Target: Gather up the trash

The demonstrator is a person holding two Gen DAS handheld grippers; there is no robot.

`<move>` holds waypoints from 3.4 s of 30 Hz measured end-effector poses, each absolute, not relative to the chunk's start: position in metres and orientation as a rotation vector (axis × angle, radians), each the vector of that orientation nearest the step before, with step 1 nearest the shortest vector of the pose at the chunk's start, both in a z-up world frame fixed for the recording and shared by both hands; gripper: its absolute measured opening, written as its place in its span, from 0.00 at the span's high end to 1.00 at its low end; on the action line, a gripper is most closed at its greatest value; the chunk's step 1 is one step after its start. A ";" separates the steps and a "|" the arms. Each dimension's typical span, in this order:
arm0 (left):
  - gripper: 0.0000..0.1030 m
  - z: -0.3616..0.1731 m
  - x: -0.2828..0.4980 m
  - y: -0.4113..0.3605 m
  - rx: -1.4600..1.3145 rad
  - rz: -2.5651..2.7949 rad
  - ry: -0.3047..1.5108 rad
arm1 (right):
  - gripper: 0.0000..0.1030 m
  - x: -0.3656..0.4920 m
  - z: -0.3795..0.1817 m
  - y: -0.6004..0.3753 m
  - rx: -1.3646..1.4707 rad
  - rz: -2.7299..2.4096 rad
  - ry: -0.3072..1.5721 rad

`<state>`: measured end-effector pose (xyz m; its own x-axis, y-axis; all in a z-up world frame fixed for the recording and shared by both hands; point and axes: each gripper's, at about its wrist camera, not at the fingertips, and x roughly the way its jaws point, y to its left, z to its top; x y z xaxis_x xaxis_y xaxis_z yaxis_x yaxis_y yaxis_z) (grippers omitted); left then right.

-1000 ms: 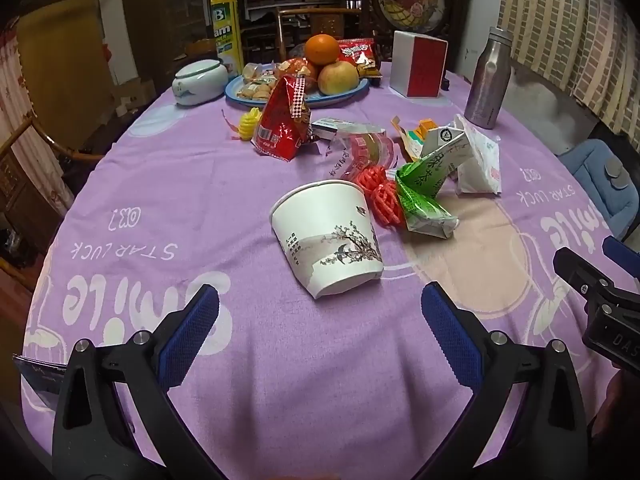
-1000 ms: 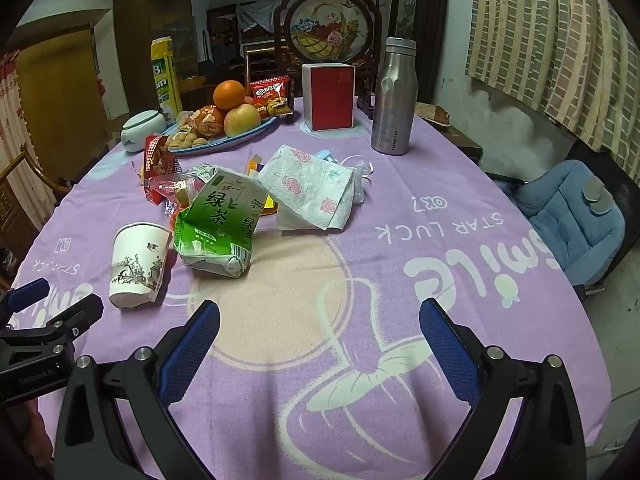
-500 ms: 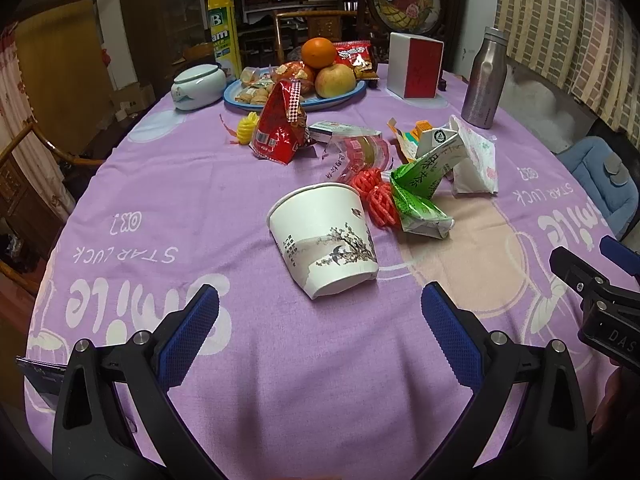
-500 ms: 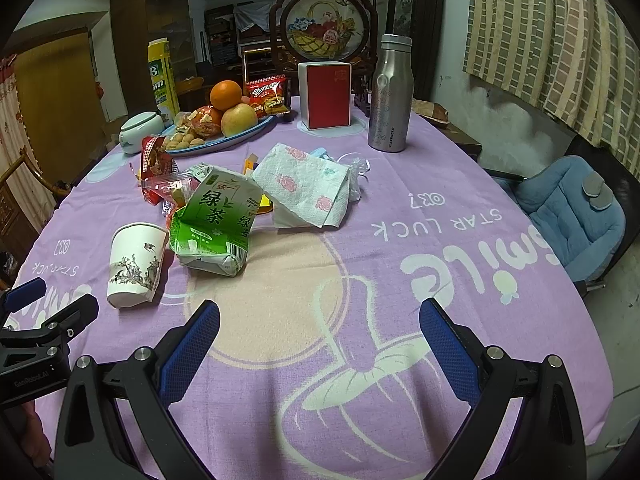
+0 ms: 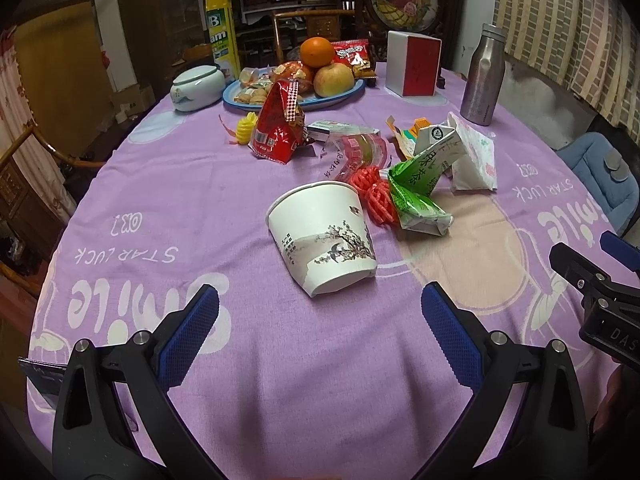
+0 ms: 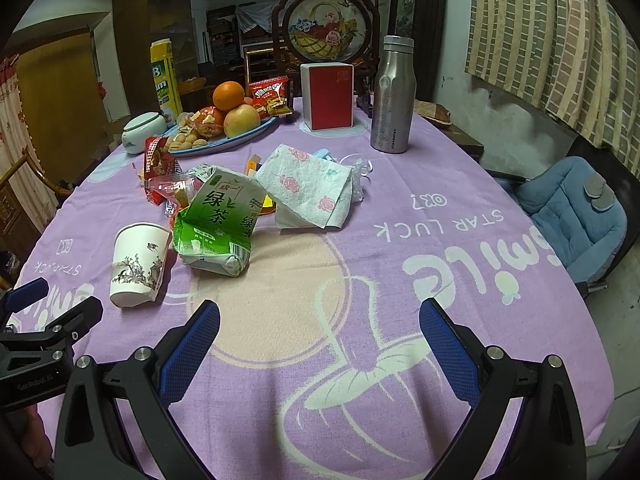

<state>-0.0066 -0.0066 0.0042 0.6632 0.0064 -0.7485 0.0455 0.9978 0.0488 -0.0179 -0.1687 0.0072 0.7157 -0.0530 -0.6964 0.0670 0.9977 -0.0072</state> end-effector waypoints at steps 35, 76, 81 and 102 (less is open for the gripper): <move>0.06 0.002 -0.006 -0.013 0.082 -0.030 0.854 | 0.05 -0.016 0.002 -0.169 0.026 -0.061 0.778; 0.06 -0.010 0.035 0.002 0.026 -0.147 0.974 | 0.05 -0.015 -0.006 -0.189 0.074 -0.062 0.789; 0.06 -0.031 0.076 0.010 -0.052 -0.073 1.090 | 0.05 -0.017 -0.007 -0.200 0.103 -0.066 0.786; 0.24 -0.054 0.110 -0.006 0.030 0.049 1.191 | 0.05 -0.015 -0.009 -0.212 0.132 -0.051 0.787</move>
